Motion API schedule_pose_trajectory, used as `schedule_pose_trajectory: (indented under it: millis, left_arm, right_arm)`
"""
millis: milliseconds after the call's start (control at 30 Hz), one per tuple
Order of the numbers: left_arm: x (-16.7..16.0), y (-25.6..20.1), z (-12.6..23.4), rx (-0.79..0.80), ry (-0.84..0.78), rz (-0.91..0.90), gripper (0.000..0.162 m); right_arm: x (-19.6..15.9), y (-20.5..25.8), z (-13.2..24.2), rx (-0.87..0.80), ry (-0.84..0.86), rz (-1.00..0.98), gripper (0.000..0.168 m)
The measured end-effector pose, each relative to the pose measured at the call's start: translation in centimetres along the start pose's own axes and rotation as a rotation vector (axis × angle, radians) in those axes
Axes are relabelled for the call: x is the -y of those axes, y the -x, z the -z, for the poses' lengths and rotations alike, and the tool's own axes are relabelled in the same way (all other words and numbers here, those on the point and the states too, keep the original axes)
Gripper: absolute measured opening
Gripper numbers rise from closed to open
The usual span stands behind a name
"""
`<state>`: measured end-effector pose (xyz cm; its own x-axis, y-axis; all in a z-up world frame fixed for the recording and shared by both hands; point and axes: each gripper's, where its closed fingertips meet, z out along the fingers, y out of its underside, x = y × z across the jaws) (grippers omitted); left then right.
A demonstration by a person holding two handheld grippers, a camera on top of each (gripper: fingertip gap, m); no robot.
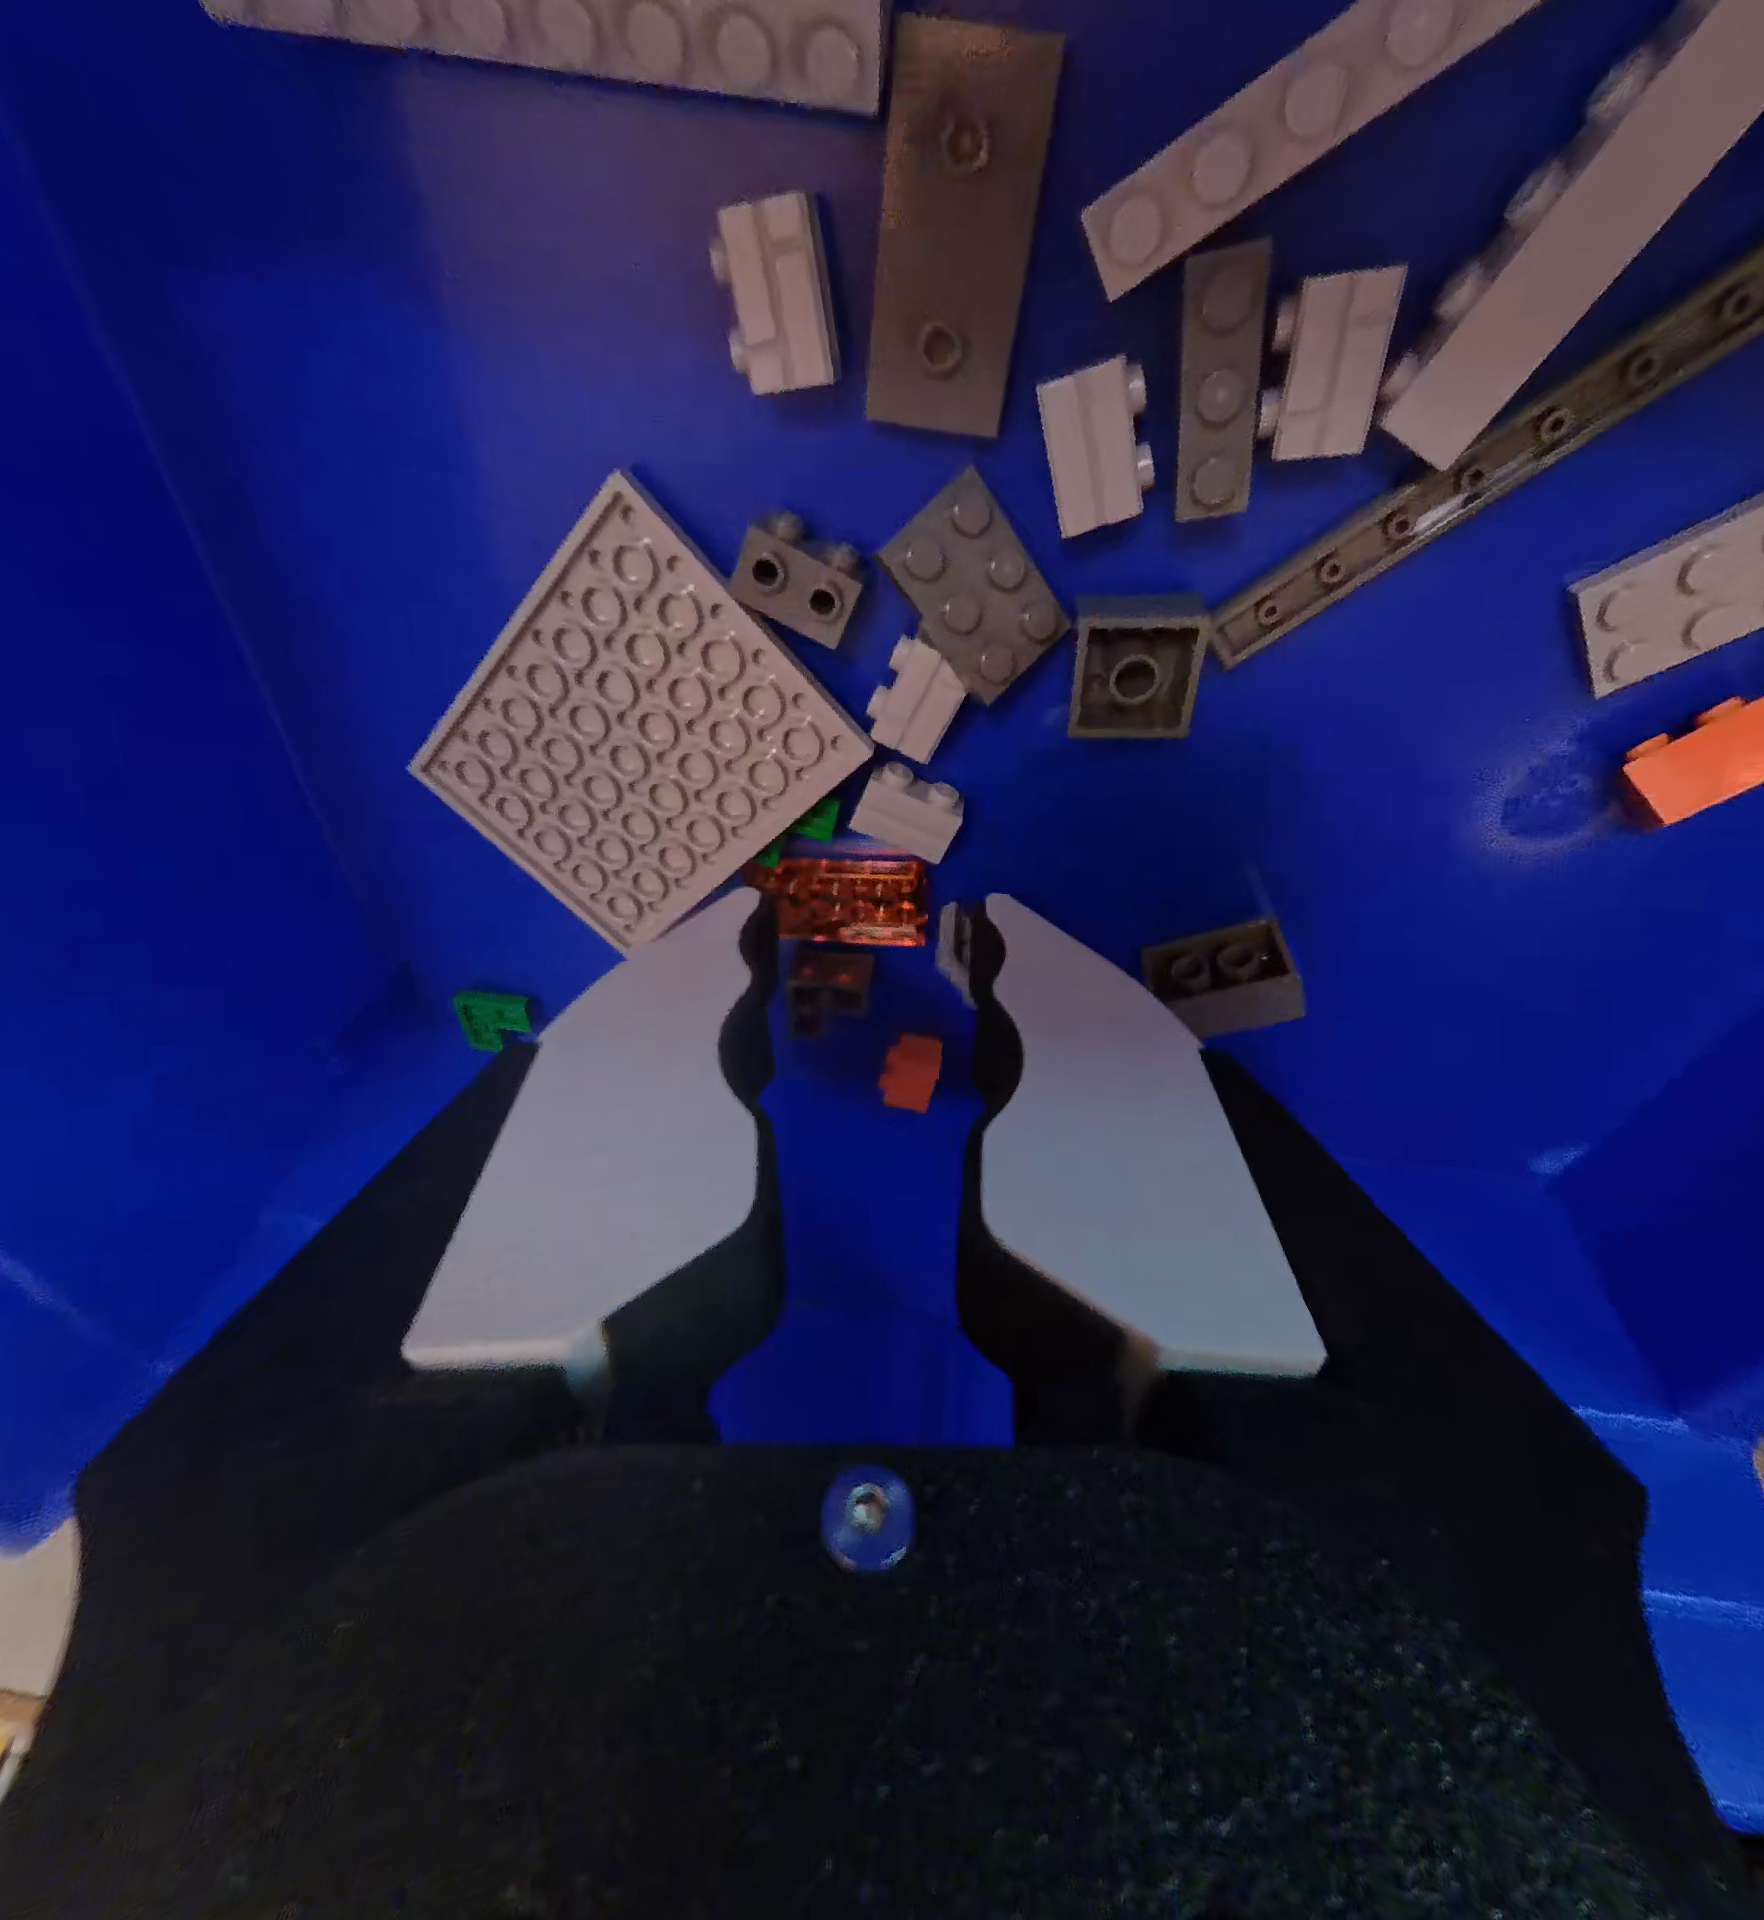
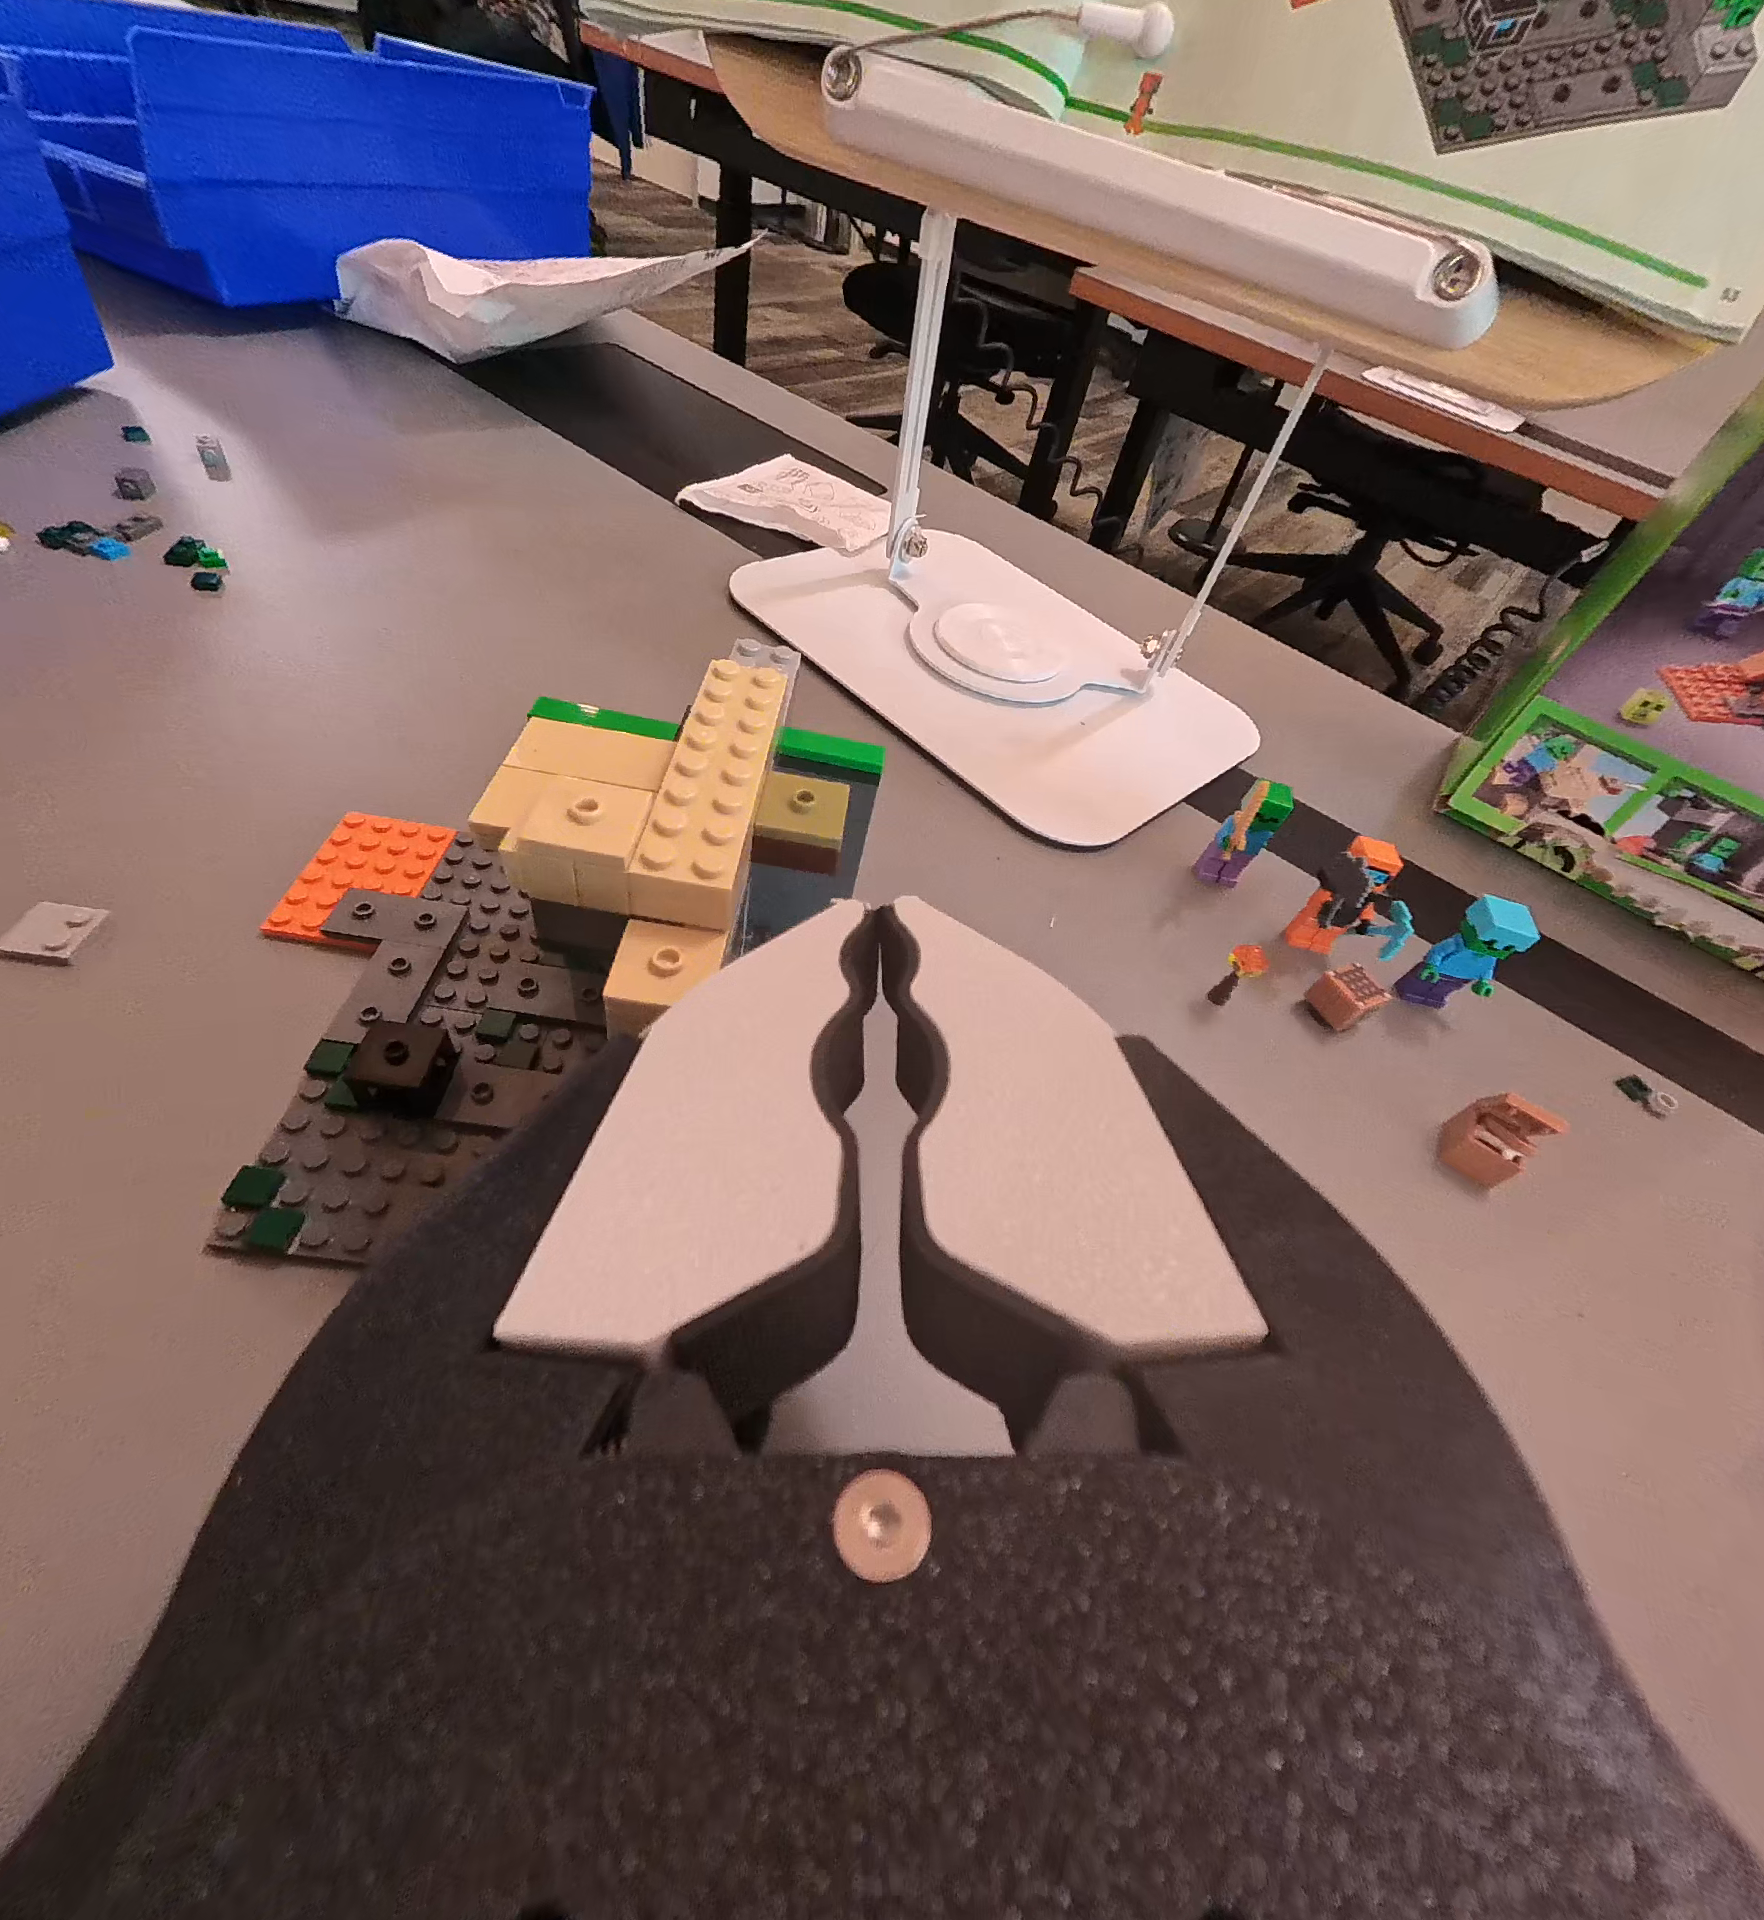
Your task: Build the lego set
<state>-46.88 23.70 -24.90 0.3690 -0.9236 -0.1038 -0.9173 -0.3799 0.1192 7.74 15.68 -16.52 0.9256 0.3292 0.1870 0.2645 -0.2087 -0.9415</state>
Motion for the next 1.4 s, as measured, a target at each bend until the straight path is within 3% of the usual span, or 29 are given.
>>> schedule_pose_trajectory:
  millis: [267,367,467,667,833,900,1033,1167,1267,1333,1400]
  left_arm:
    - [-0.1,0.4,-0.1,-0.001,-0.008,0.012,0.026]
    - [0.1,0.1,0.7,0.010,-0.055,0.003,0.007]
    - [0.2,-0.6,2.1,-0.012,-0.107,0.008,0.003]
    - [0.3,-2.3,4.4,-0.058,-0.196,-0.009,0.002]
    - [1.2,-5.3,7.1,-0.247,-0.335,-0.027,0.002]
    - [0.9,-6.0,7.4,-0.296,-0.335,-0.034,0.002]
    - [0.0,-4.9,6.0,-0.234,-0.261,-0.020,0.003]
    - [0.9,-6.9,6.0,-0.374,-0.311,-0.045,0.002]
    - [2.0,-10.4,7.5,-0.604,-0.388,-0.101,0.002]
    - [1.9,-12.2,7.9,-0.719,-0.367,-0.142,0.002]
    - [1.7,-12.4,6.9,-0.735,-0.294,-0.134,0.003]
  right_arm:
    - [0.4,-0.2,0.2,-0.002,-0.013,0.000,0.000]
    - [0.4,-0.2,0.3,-0.002,-0.017,-0.003,0.000]
    - [0.4,0.0,0.2,0.003,-0.016,-0.002,0.000]
    - [0.5,0.3,0.2,0.009,-0.017,0.005,0.000]
    - [0.8,0.3,0.3,0.009,-0.025,0.001,0.000]
    - [0.7,0.4,0.3,0.012,-0.023,0.001,0.000]
    - [0.7,0.5,0.2,0.014,-0.022,0.007,0.000]
    - [0.7,0.4,0.3,0.014,-0.020,0.001,0.000]
    - [0.5,0.5,0.1,0.019,-0.012,0.002,0.000]
    - [0.4,0.6,0.1,0.021,-0.009,0.004,0.000]
    - [0.4,0.6,0.0,0.022,-0.009,0.005,0.000]
